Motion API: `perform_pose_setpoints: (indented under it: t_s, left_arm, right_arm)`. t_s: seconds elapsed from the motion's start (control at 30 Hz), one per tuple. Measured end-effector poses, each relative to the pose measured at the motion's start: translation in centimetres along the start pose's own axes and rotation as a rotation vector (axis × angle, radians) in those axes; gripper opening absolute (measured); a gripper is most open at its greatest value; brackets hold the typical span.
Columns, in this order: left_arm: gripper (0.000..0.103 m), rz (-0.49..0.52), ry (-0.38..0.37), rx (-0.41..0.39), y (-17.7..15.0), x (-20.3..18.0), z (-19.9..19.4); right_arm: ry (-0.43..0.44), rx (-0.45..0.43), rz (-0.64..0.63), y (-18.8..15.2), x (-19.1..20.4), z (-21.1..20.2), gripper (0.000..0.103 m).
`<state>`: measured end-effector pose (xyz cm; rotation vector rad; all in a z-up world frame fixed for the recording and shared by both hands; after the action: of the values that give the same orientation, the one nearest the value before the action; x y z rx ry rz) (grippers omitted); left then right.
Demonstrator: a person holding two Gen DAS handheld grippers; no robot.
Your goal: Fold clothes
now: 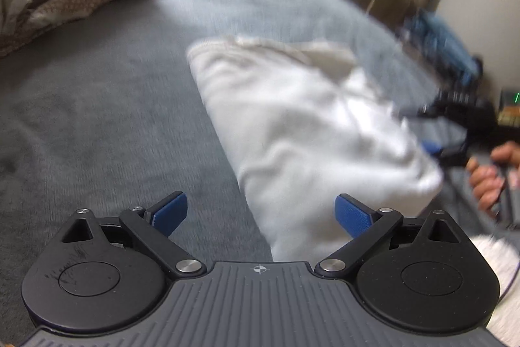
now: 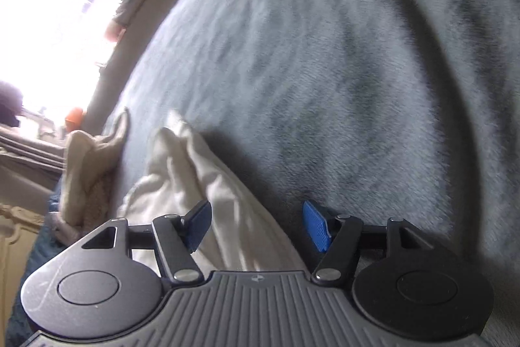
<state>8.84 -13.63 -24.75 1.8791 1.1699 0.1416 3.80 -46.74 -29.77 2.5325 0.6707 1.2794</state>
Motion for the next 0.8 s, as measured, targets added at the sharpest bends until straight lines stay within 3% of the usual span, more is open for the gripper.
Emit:
perform_pose_setpoints:
  t_s: [0.1,0.23,0.27,0.6,0.7,0.8]
  left_arm:
    - [0.097,-0.118,-0.051,0.03,0.2,1.4,1.3]
    - [0.077,-0.259,-0.144,0.103,-1.4,1.9,2.9]
    - [0.077,-0.294,-0.167,0.121,-1.8,2.1,3.3]
    - [0.065,-0.411,-0.268,0.123,-0.6,1.9,7.8]
    - [0.046,-0.463,-0.258,0.109,-0.1,2.2,9.0]
    - [0.03,-0.521,-0.268,0.097,0.0,2.6,9.0]
  right_arm:
    - [0.037,0.044,-0.026,0.1,0.4,1.0,0.066]
    - [0.078,0.114,-0.035,-0.2,0.4,2.1,0.066]
    - [0.098,0.125,-0.031,-0.1,0.4,2.3,0.066]
    - [0.321,0.319,-0.003,0.0,2.7,6.7,0.068]
    - [0.341,0.369,-0.069,-0.6,4.2,7.7,0.066]
    - [0.321,0.395,-0.149,-1.8,5.2,7.4,0.051]
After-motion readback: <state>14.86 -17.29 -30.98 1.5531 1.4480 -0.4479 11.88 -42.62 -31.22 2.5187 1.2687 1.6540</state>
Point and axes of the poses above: each gripper's, at about its wrist camera, not at the fingertips, and z roughly the way its jaws point, x to its left, y to its top, the point moved 9 cm from there along z, roughly the way its jaws point, and after that the axes turned 9 degrees about -x, right-handed, at the moved point
